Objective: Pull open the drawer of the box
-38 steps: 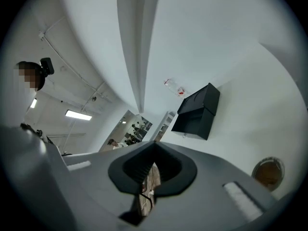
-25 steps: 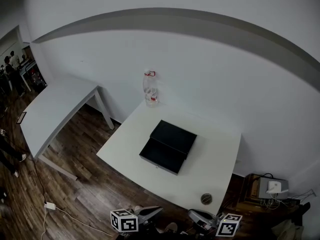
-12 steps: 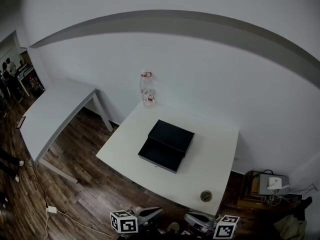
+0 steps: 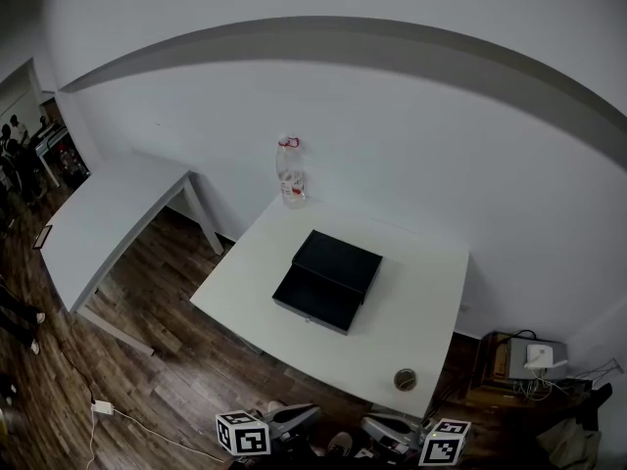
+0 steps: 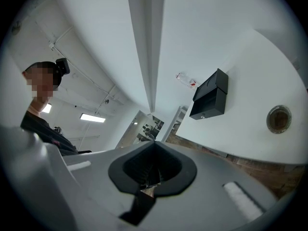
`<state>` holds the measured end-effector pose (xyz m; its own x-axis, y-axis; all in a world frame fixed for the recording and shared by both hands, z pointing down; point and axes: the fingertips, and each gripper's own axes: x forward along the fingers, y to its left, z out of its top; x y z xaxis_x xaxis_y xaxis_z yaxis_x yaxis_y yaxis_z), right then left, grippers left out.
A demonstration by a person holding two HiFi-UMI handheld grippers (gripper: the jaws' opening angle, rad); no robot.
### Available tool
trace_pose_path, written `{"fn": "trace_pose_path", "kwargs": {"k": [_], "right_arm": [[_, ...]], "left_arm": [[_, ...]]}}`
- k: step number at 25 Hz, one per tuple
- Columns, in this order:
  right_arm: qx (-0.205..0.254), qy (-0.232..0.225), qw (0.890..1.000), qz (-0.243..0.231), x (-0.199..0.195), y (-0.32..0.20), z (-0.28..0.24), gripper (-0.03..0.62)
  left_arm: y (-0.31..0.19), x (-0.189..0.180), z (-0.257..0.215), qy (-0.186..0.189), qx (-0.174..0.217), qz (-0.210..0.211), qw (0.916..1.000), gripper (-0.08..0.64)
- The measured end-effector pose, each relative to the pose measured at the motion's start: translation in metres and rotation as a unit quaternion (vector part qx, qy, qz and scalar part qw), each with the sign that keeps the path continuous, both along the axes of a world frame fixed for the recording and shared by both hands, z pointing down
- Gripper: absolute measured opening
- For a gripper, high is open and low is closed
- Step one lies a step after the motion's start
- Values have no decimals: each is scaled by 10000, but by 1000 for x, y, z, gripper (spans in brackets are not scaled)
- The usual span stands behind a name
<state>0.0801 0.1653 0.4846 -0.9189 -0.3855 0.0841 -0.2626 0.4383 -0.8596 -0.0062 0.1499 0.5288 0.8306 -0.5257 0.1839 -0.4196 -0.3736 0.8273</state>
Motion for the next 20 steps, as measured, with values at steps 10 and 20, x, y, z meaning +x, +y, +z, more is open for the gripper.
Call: {"fn": "trace_pose_path", "kwargs": {"k": [10, 20], "right_arm": [[-32, -62, 9999, 129, 4, 4, -1, 3], [3, -52, 10000, 41, -5, 6, -2, 3]], "left_arm": [[4, 3, -1, -49, -8, 114, 9999, 2], [8, -4, 0, -75, -27, 46, 10000, 2]]}}
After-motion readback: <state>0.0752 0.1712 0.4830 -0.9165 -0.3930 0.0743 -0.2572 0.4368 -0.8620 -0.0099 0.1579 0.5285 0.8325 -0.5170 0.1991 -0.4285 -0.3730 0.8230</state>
